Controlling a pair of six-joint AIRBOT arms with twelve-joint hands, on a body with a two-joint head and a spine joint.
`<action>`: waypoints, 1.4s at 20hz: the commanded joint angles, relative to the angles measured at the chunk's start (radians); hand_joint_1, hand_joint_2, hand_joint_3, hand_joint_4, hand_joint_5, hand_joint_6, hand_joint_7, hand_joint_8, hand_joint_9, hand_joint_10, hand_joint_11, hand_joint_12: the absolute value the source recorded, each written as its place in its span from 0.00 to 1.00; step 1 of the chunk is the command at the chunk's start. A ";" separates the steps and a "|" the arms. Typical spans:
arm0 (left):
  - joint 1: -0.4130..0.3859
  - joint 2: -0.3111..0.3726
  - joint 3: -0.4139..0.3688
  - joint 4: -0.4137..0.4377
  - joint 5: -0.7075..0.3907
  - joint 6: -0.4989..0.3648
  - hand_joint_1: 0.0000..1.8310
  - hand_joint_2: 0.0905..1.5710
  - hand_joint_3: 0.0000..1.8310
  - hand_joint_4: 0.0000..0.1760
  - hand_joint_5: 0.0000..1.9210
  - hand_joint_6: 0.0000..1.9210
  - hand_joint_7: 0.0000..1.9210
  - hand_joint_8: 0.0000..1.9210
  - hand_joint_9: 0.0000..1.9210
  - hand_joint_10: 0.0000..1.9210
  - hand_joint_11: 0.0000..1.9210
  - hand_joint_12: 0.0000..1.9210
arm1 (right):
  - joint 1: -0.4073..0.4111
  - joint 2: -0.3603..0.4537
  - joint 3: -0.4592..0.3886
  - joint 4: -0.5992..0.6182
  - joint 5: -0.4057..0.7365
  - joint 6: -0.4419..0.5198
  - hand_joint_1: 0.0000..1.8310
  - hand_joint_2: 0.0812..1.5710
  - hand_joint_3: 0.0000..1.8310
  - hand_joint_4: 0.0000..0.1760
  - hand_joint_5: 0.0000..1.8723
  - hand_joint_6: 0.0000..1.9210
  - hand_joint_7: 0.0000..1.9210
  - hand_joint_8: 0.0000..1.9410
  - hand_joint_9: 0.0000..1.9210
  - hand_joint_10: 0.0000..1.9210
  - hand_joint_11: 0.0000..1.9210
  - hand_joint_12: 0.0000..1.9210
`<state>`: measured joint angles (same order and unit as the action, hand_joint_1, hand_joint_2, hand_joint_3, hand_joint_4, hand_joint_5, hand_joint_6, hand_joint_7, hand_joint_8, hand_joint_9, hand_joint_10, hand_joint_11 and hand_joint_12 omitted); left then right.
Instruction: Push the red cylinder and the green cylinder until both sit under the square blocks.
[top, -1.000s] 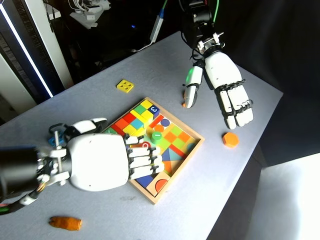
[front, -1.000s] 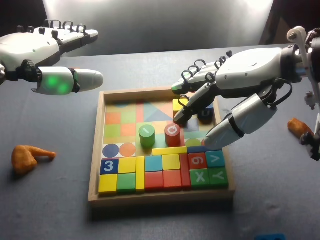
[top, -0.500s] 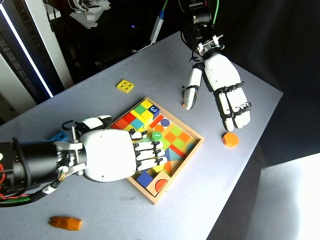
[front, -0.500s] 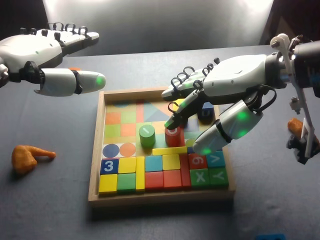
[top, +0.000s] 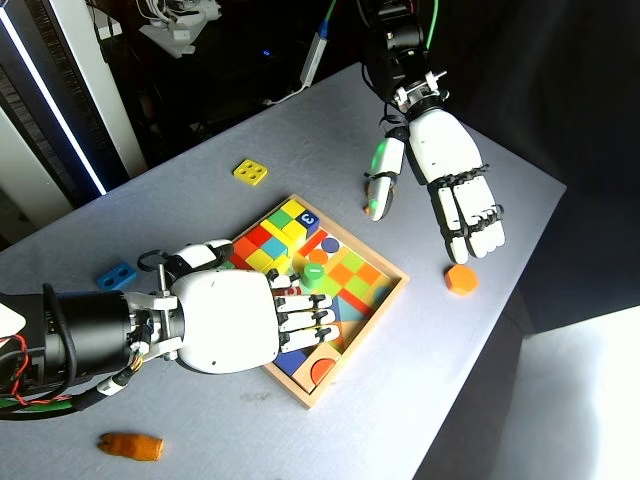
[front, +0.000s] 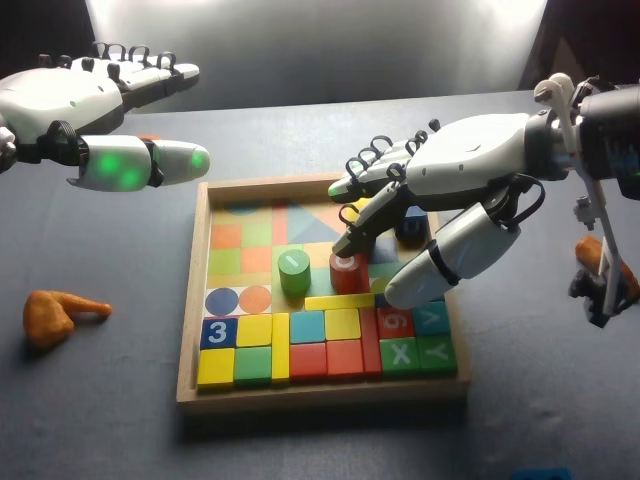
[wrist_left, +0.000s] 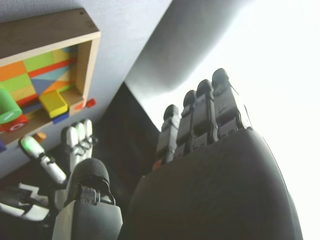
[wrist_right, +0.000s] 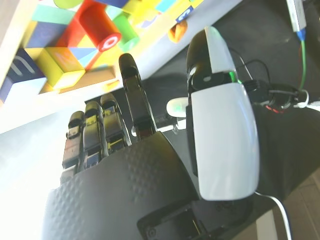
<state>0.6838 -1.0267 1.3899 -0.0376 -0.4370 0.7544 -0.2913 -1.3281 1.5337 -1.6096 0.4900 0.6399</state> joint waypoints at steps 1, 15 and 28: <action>-0.014 -0.003 0.009 -0.012 -0.110 -0.005 0.00 0.71 0.00 0.48 0.01 0.00 0.00 0.00 0.00 0.00 0.00 0.02 | 0.001 0.003 0.003 0.052 0.012 0.005 0.10 0.64 0.00 1.00 0.24 0.00 0.00 0.00 0.00 0.00 0.00 0.00; -0.016 -0.003 0.009 -0.011 -0.110 -0.004 0.00 0.68 0.00 0.64 0.01 0.00 0.00 0.00 0.00 0.00 0.00 0.00 | -0.015 -0.008 0.010 0.053 -0.004 0.008 0.11 0.65 0.00 1.00 0.24 0.00 0.00 0.00 0.00 0.00 0.00 0.00; -0.016 -0.005 0.010 -0.012 -0.109 -0.004 0.00 0.69 0.00 0.53 0.02 0.00 0.00 0.00 0.00 0.00 0.02 0.02 | -0.032 -0.012 0.013 0.053 -0.008 0.017 0.11 0.65 0.00 1.00 0.24 0.00 0.00 0.00 0.00 0.00 0.00 0.00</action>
<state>0.6811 -1.0271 1.3941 -0.0372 -0.4366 0.7544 -0.3233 -1.3418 1.5455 -1.5986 0.4667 0.6506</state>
